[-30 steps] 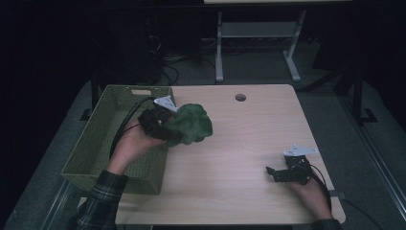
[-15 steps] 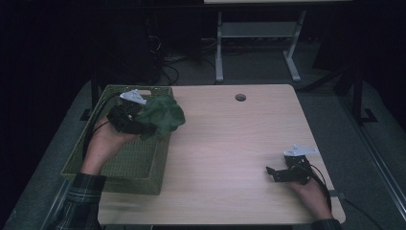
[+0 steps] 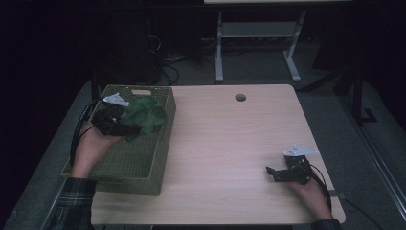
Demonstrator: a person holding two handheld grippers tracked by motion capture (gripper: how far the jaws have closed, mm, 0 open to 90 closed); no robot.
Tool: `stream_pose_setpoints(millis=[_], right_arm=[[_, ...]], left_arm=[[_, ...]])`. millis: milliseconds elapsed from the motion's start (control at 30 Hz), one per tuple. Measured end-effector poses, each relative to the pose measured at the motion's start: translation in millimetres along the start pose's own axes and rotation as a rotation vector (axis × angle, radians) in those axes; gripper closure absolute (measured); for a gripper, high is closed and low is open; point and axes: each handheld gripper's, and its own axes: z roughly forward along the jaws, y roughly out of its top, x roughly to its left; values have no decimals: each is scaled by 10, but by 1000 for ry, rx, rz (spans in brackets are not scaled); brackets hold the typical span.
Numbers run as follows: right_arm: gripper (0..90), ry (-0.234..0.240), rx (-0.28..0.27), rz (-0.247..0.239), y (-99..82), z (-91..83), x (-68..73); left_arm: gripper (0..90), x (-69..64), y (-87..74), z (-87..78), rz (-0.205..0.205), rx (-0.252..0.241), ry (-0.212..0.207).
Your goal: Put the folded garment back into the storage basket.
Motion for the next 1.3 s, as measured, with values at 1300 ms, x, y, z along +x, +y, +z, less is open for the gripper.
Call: stream_pose_setpoints(millis=[1300], right_arm=[[89, -1, -2, -6, 0, 1, -4]], left_arm=[[542, 401, -744, 801, -135, 145, 71]])
